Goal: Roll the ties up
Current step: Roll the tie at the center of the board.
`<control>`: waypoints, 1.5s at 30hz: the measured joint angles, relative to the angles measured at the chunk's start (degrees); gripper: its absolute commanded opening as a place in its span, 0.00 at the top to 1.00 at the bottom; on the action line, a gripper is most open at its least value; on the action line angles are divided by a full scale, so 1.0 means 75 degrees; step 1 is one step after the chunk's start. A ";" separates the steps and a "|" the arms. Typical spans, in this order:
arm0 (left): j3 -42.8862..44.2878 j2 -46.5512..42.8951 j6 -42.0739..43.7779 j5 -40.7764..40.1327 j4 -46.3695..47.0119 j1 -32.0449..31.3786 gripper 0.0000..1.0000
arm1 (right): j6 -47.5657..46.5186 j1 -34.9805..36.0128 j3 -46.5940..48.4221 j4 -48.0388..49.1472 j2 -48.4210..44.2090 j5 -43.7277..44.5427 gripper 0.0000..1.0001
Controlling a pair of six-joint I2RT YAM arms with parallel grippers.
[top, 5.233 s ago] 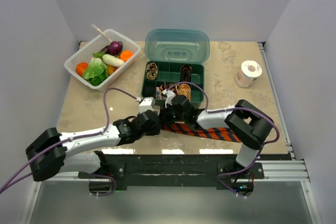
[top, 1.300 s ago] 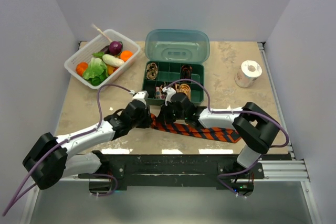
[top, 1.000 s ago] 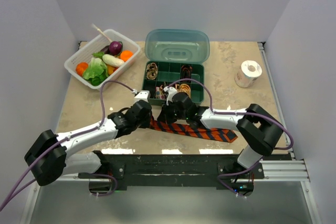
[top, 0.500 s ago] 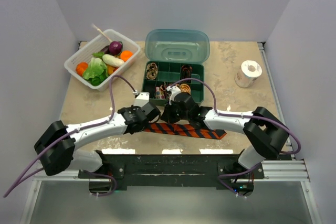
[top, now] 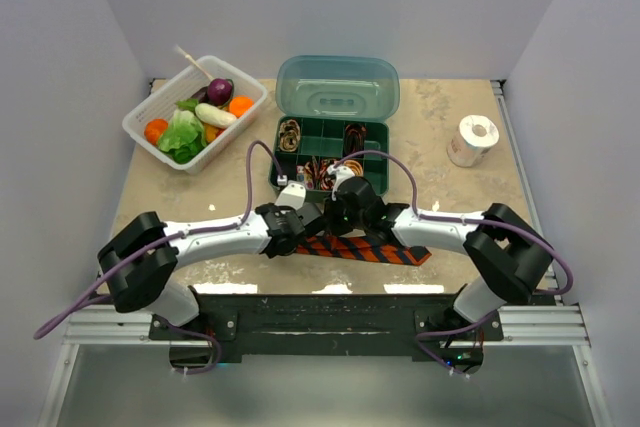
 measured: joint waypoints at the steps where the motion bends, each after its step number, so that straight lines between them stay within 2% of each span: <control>1: 0.0000 0.0015 0.0023 0.0044 0.0047 -0.0006 0.65 | 0.0000 -0.0029 -0.0017 -0.0003 -0.0006 0.0000 1.00; 9: -0.0137 0.0026 0.0446 0.0930 0.0918 -0.0029 0.56 | 0.0000 -0.0216 -0.0146 -0.0012 -0.0006 -0.0009 1.00; 22: -0.0300 0.0015 0.0799 0.1915 0.1923 -0.0032 0.53 | -0.0009 -0.0216 -0.0184 0.0026 -0.0006 -0.0239 1.00; 32: -0.0312 -0.0227 0.0670 0.1958 0.1786 -0.0032 0.49 | -0.0017 -0.0213 -0.0169 0.0262 -0.0006 -0.0836 1.00; 45: -0.0367 -0.1655 0.0256 0.1355 0.1072 0.0111 0.45 | 0.0000 0.0367 0.0536 0.0551 0.0076 -0.1067 1.00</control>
